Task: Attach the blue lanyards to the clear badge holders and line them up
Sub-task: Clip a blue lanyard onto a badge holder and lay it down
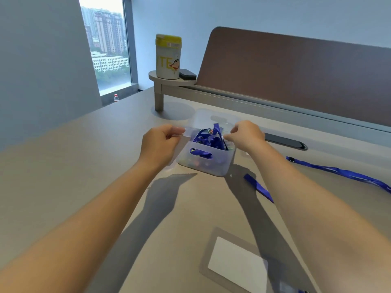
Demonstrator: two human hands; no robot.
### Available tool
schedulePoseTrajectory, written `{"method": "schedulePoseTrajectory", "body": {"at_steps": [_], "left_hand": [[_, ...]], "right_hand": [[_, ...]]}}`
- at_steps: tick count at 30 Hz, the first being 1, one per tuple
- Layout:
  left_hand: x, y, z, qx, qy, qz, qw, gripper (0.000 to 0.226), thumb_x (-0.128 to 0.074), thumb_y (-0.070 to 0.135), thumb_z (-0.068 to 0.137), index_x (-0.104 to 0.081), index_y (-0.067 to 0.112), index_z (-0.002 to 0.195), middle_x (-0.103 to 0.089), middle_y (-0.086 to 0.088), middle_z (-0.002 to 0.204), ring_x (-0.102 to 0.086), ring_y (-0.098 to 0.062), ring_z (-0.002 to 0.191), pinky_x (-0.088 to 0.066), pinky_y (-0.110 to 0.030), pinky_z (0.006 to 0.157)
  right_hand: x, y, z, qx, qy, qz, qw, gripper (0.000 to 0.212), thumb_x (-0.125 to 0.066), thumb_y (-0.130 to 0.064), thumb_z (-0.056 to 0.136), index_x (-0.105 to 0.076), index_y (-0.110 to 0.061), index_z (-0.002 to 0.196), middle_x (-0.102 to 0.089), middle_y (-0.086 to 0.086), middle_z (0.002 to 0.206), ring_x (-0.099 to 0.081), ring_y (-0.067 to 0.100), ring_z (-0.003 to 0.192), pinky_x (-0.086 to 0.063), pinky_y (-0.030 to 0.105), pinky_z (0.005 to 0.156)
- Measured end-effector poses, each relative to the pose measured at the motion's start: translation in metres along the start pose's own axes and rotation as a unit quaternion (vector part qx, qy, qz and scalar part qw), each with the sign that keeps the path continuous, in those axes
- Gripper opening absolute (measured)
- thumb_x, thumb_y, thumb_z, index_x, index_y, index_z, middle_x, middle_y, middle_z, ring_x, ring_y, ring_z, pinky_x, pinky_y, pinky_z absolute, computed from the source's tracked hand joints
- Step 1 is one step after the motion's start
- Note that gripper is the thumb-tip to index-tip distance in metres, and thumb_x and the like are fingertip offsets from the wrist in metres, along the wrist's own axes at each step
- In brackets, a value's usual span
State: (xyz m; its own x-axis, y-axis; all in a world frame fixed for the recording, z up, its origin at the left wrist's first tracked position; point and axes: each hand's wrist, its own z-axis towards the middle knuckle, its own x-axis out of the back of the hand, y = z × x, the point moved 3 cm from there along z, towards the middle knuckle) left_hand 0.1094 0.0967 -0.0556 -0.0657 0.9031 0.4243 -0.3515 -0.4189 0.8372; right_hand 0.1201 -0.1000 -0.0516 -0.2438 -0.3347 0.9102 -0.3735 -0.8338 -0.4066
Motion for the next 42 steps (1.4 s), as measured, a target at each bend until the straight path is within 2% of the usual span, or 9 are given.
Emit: {"method": "schedulePoseTrajectory", "body": {"at_steps": [5,16,19,22,25,29,37,40,42], "left_hand": [[-0.017,0.038,-0.032,-0.084,-0.028,0.022,0.996,0.024,-0.050,0.012,0.089,-0.064,0.004,0.107,-0.061,-0.006,0.100,-0.047,-0.015,0.085,-0.040,-0.023,0.073],[-0.115,0.093,-0.147,-0.262,-0.129,0.095,0.951,0.025,-0.047,0.002,0.089,-0.063,0.002,0.109,-0.066,-0.020,0.109,-0.060,-0.032,0.099,-0.034,-0.023,0.077],[-0.138,0.098,-0.168,-0.286,-0.177,0.092,0.937,0.027,-0.046,0.000,0.089,-0.064,0.004,0.108,-0.065,-0.019,0.108,-0.059,-0.034,0.096,-0.040,-0.030,0.076],[-0.152,0.107,-0.176,-0.308,-0.184,0.097,0.928,0.027,-0.046,0.002,0.090,-0.064,0.006,0.108,-0.065,-0.019,0.108,-0.059,-0.033,0.096,-0.040,-0.031,0.075],[-0.165,0.114,-0.176,-0.318,-0.186,0.123,0.922,0.029,-0.043,0.004,0.091,-0.062,0.008,0.112,-0.063,-0.015,0.113,-0.057,-0.029,0.101,-0.034,-0.024,0.074],[-0.185,0.118,-0.165,-0.315,-0.196,0.125,0.920,0.029,-0.043,0.004,0.091,-0.062,0.008,0.113,-0.064,-0.016,0.112,-0.057,-0.030,0.101,-0.043,-0.032,0.081],[-0.212,0.113,-0.153,-0.296,-0.225,0.139,0.918,0.029,-0.042,0.005,0.092,-0.061,0.009,0.113,-0.062,-0.014,0.112,-0.056,-0.029,0.102,-0.047,-0.041,0.088],[-0.212,0.112,-0.151,-0.295,-0.223,0.140,0.919,0.029,-0.042,0.005,0.092,-0.060,0.009,0.114,-0.062,-0.015,0.113,-0.056,-0.030,0.102,-0.047,-0.041,0.088],[-0.210,0.113,-0.150,-0.306,-0.212,0.135,0.918,0.028,-0.044,0.003,0.091,-0.060,0.007,0.114,-0.063,-0.017,0.111,-0.057,-0.031,0.101,-0.048,-0.041,0.087]], "right_hand": [[0.036,0.050,-0.068,0.015,0.008,0.014,1.000,0.029,-0.049,-0.021,0.091,-0.066,-0.001,0.104,-0.067,0.018,0.108,-0.062,0.032,0.100,-0.051,0.047,0.092],[0.078,0.216,-0.209,-0.156,0.012,0.014,0.988,0.025,-0.049,-0.015,0.092,-0.062,-0.003,0.109,-0.066,0.016,0.113,-0.060,0.029,0.104,-0.048,0.041,0.091],[0.081,0.249,-0.226,-0.195,0.025,0.008,0.980,0.025,-0.047,-0.011,0.090,-0.064,-0.002,0.106,-0.066,0.018,0.111,-0.060,0.032,0.102,-0.048,0.042,0.087],[0.079,0.274,-0.227,-0.219,0.040,0.023,0.975,0.027,-0.048,-0.011,0.089,-0.064,0.002,0.106,-0.067,0.018,0.107,-0.061,0.034,0.099,-0.050,0.042,0.082],[0.076,0.293,-0.215,-0.234,0.047,0.052,0.970,0.026,-0.047,-0.015,0.089,-0.065,0.001,0.101,-0.067,0.016,0.090,-0.060,0.031,0.080,-0.043,0.036,0.065],[0.071,0.304,-0.189,-0.269,0.053,0.054,0.960,0.040,-0.044,-0.030,0.092,-0.050,-0.005,0.062,-0.049,0.006,0.060,-0.042,0.021,0.054,-0.030,0.030,0.051],[0.062,0.312,-0.156,-0.347,0.022,-0.015,0.937,0.026,-0.046,-0.027,0.088,-0.051,-0.013,0.067,-0.047,0.004,0.063,-0.044,0.019,0.061,-0.033,0.030,0.063],[0.062,0.312,-0.154,-0.345,0.019,-0.018,0.938,0.024,-0.049,-0.019,0.087,-0.048,-0.011,0.064,-0.045,0.005,0.063,-0.049,0.024,0.074,-0.036,0.032,0.069],[0.064,0.311,-0.153,-0.317,0.046,0.008,0.947,0.030,-0.049,-0.015,0.087,-0.041,-0.011,0.058,-0.042,0.004,0.060,-0.047,0.021,0.066,-0.036,0.031,0.064]]}}
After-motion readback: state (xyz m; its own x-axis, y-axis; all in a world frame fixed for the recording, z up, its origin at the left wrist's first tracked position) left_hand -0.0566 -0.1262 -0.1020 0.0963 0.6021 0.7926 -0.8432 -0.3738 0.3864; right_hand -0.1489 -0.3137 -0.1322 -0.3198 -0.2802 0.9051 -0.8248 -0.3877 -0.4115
